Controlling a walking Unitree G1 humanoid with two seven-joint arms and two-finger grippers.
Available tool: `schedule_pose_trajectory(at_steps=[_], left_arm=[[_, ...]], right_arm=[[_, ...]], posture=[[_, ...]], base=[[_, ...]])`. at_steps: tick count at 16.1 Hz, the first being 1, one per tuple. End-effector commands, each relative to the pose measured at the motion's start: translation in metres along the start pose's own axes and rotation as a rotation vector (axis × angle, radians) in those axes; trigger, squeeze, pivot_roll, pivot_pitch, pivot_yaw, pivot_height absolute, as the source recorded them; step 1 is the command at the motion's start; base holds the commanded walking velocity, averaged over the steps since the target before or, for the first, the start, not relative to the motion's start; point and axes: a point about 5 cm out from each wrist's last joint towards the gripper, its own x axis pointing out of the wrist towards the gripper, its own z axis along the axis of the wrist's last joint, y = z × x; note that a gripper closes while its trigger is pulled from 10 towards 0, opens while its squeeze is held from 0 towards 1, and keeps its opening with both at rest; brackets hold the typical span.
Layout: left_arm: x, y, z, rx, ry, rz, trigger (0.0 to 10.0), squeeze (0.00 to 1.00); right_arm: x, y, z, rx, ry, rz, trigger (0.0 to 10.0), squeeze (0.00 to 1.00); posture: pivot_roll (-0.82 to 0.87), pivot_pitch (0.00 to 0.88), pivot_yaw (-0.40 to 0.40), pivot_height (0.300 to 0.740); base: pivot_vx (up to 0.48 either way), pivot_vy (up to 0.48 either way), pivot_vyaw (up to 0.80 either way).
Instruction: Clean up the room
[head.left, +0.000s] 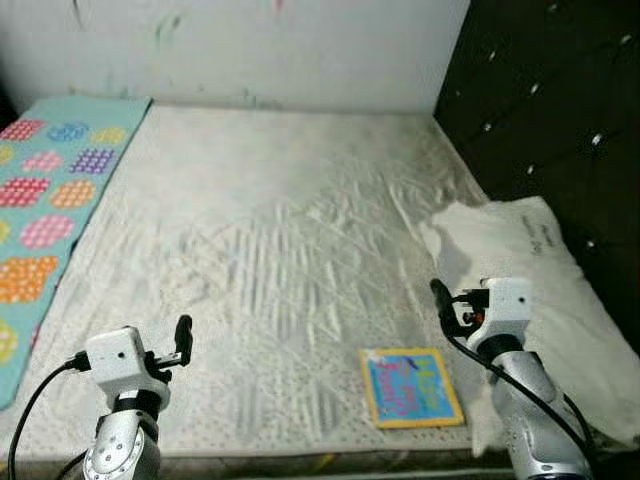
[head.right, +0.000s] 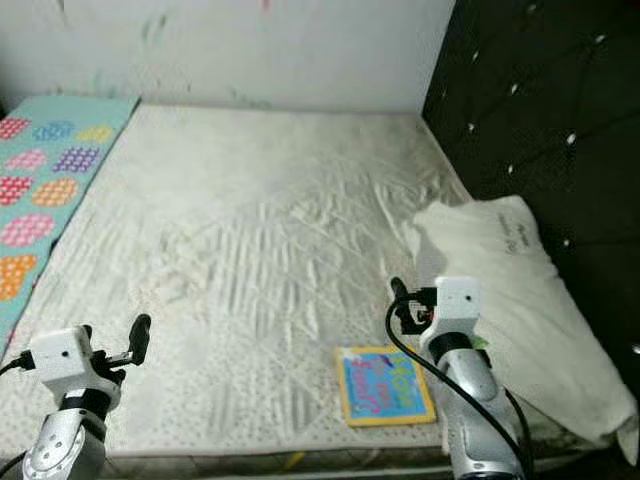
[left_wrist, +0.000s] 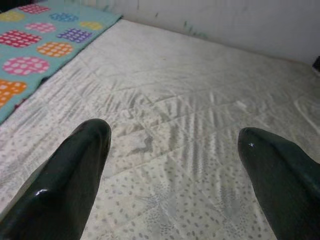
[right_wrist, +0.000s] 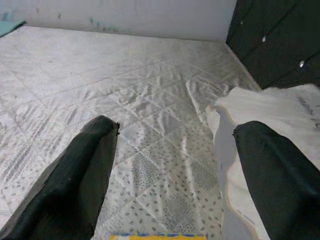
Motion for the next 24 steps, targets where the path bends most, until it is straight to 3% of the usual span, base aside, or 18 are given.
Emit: schedule_pose_trajectory(at_steps=[1, 9, 24], left_arm=[[-0.0014, 0.0067, 0.0016, 0.005, -0.007, 0.019, 10.0, 0.0], [-0.0006, 0.0069, -0.0002, -0.049, 0.01, 0.035, 10.0, 0.0], [0.0004, 0.0071, 0.0006, -0.047, 0.011, 0.033, 10.0, 0.0]], right_arm=[[0.0037, 0.0047, 0.0045, 0.005, -0.016, 0.019, 10.0, 0.0], [0.0079, 0.0077, 0.0059, 0.012, -0.019, 0.031, 10.0, 0.0], [0.0091, 0.0116, 0.0064, 0.018, -0.024, 0.044, 10.0, 0.0]], posture=[[-0.03, 0.024, -0.061, 0.74], [-0.03, 0.018, -0.065, 0.74], [-0.03, 0.021, -0.063, 0.74]], base=[[0.0, 0.0, 0.0], [0.0, 0.0, 0.0], [0.0, 0.397, 0.0]])
